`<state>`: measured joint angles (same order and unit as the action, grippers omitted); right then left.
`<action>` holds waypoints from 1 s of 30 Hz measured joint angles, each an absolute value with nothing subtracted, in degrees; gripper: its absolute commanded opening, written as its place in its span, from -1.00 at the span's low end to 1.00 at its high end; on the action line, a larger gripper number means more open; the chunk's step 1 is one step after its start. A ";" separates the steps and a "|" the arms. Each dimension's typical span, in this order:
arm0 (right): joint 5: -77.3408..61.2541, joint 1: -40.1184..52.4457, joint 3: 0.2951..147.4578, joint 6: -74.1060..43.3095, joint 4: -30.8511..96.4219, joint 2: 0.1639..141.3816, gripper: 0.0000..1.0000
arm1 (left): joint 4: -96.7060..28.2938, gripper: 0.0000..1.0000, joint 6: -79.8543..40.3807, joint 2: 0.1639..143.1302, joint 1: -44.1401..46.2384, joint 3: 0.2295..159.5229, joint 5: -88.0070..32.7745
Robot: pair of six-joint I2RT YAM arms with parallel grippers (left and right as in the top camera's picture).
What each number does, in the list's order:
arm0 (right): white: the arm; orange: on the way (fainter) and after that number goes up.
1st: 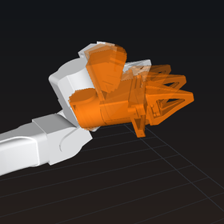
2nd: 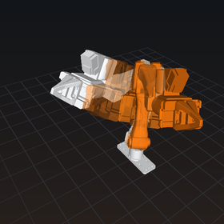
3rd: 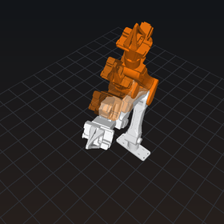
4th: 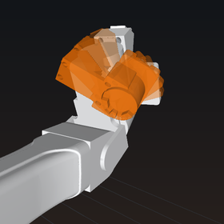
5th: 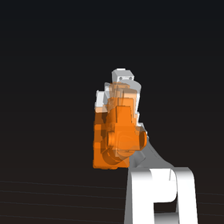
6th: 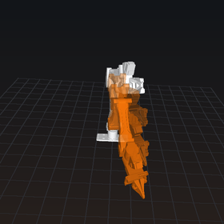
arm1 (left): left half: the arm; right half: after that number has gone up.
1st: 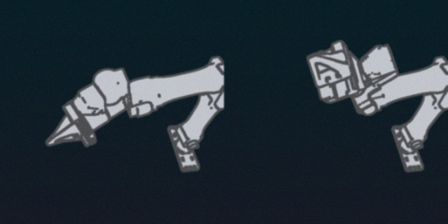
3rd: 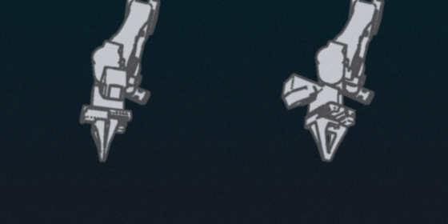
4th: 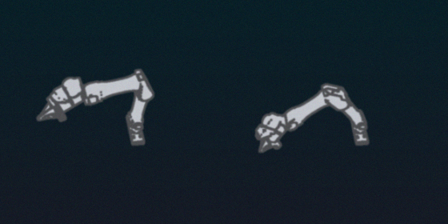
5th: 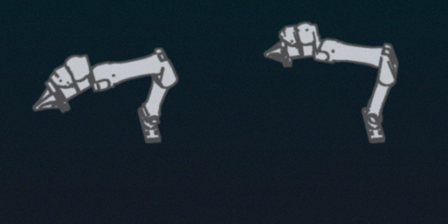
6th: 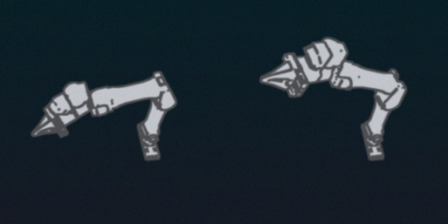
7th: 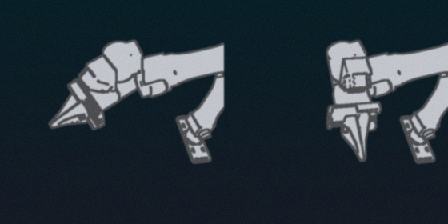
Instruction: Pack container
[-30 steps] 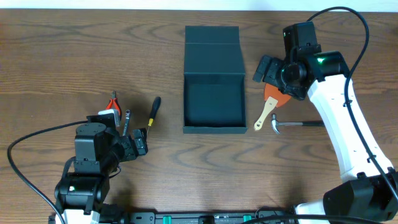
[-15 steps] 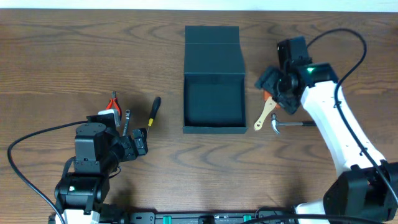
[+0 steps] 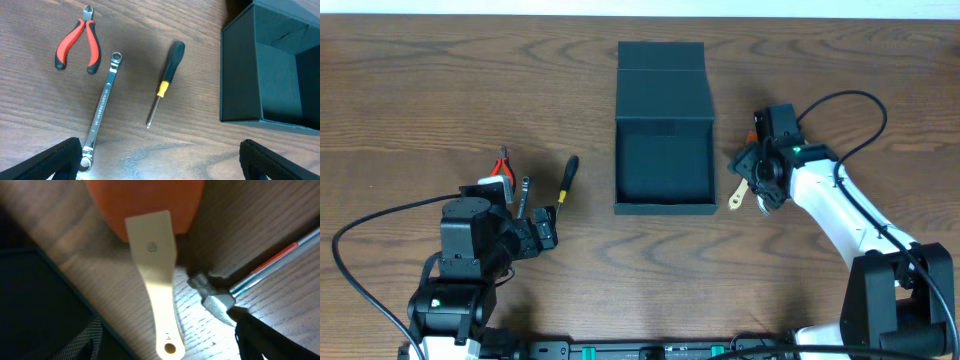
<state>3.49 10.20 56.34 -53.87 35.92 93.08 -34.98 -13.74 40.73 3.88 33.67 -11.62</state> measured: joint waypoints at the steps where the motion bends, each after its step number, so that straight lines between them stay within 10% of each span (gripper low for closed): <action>1: 3.51 10.20 55.70 -53.89 35.48 93.08 0.40 | -34.98 0.97 -13.74 40.73 3.88 33.67 -11.60; 30: -7.07 1.87 55.02 -54.98 36.86 98.08 0.10 | -34.98 0.97 -13.74 40.73 3.88 33.67 -11.62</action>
